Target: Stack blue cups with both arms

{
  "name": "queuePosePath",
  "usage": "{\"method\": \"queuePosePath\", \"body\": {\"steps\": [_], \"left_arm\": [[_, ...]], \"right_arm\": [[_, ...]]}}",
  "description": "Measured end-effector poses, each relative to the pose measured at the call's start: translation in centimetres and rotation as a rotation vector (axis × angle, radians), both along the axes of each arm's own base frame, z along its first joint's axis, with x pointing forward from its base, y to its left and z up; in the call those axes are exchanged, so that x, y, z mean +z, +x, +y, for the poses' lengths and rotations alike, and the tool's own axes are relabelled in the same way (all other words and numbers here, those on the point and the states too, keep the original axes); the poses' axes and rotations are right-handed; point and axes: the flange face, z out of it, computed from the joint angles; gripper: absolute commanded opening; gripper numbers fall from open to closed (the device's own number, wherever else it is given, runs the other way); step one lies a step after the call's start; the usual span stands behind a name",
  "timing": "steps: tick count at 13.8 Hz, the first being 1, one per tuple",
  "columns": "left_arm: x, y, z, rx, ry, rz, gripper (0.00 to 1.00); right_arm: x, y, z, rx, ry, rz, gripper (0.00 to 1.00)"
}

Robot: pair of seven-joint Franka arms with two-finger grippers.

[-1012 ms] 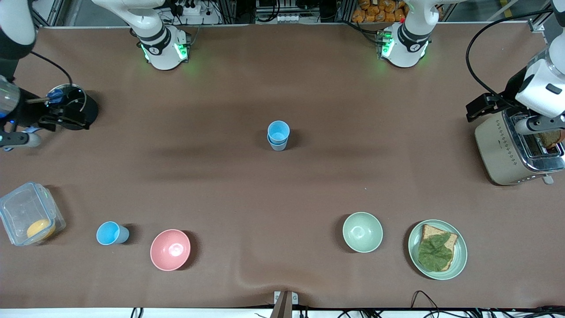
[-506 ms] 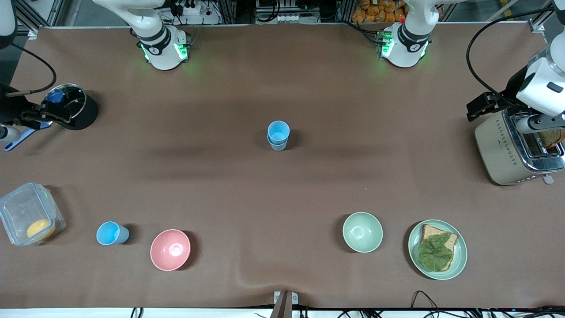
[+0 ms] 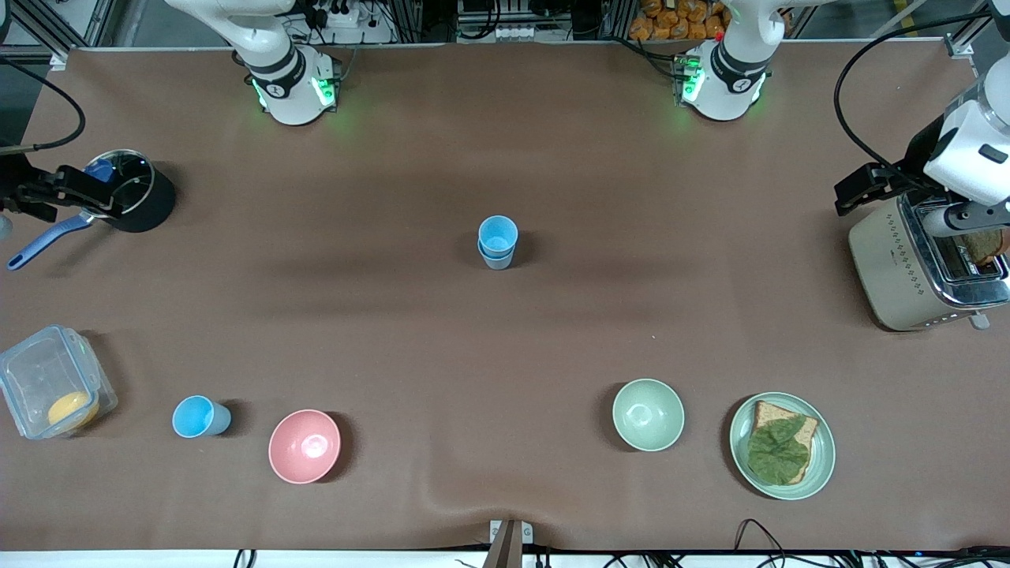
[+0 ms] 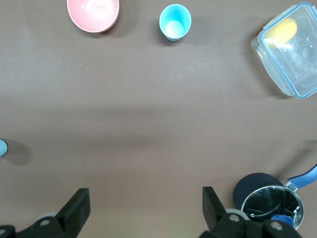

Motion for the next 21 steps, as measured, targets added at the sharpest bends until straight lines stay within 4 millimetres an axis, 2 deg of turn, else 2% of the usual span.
{"method": "queuePosePath", "body": {"steps": [3, 7, 21], "left_arm": [[1.3, -0.2, 0.0, 0.001, -0.001, -0.015, 1.0], [1.7, -0.6, 0.1, 0.003, 0.001, 0.003, 1.0], [1.6, -0.9, 0.5, -0.025, -0.01, 0.035, 1.0]], "right_arm": [[0.0, 0.0, 0.0, -0.001, 0.0, 0.002, 1.0], [-0.1, -0.1, 0.1, 0.0, 0.001, 0.01, 1.0], [0.0, -0.2, 0.3, 0.003, 0.002, 0.02, 1.0]]}}
